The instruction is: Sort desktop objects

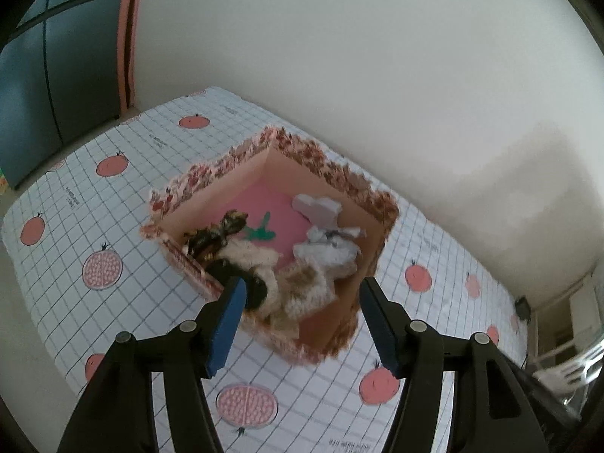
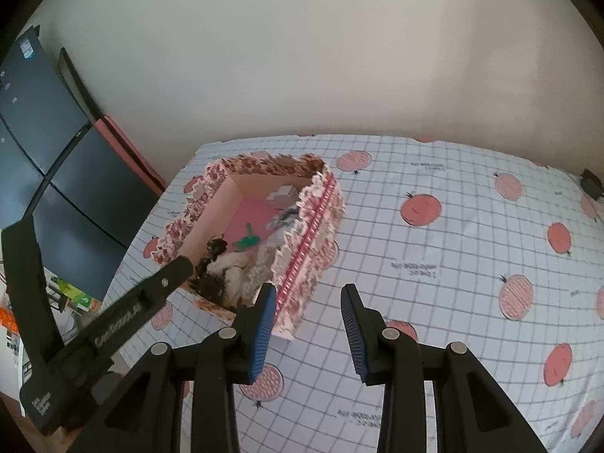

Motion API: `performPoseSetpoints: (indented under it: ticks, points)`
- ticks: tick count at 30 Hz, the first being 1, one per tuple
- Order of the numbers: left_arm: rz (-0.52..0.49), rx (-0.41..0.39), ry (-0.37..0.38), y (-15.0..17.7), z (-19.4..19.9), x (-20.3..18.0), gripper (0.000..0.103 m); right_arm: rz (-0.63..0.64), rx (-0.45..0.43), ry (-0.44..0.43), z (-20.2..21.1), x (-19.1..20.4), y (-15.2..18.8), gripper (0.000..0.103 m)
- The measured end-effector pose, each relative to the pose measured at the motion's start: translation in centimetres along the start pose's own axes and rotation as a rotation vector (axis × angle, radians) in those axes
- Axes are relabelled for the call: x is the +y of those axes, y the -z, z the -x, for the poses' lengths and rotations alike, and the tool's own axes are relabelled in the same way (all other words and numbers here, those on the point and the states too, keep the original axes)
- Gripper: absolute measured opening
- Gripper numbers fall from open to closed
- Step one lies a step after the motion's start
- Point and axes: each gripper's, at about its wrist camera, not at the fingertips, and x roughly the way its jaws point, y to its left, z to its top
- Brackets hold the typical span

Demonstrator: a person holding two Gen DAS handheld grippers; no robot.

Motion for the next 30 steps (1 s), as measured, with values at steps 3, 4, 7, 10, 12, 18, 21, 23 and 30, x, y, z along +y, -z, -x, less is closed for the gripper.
performPoseSetpoints:
  ticks: [3, 4, 7, 10, 12, 18, 21, 23, 30]
  points:
    - [-0.035, 0.034, -0.027, 1.0, 0.1, -0.3, 0.065, -0.009, 0.007, 0.013, 0.9, -0.8, 0.5, 0.039]
    - [-0.048, 0.042, -0.031, 1.3, 0.3, -0.5, 0.065, -0.012, 0.012, 0.023, 1.2, -1.1, 0.7, 0.039]
    - [-0.070, 0.065, -0.032, 2.2, 0.9, -0.9, 0.066, -0.025, 0.022, 0.039, 1.9, -1.9, 1.3, 0.039]
    - [-0.084, 0.075, -0.040, 2.6, 1.4, -1.3, 0.071, -0.028, 0.027, 0.052, 2.8, -2.6, 1.8, 0.039]
    - [-0.103, 0.074, -0.052, 2.8, 1.9, -1.7, 0.071, -0.021, 0.026, 0.059, 3.4, -2.8, 2.2, 0.040]
    - [-0.120, 0.093, -0.071, 3.6, 3.0, -2.3, 0.073, -0.004, 0.025, 0.069, 5.0, -3.4, 3.1, 0.046]
    - [-0.137, 0.111, -0.069, 4.3, 3.4, -2.6, 0.073, -0.003, 0.016, 0.076, 6.0, -3.9, 3.7, 0.054]
    - [-0.151, 0.122, -0.076, 4.7, 3.7, -2.9, 0.073, -0.005, 0.011, 0.084, 6.4, -4.1, 3.9, 0.062]
    - [-0.166, 0.130, -0.085, 5.4, 5.1, -3.7, 0.076, -0.008, 0.035, 0.089, 7.7, -4.7, 5.0, 0.069]
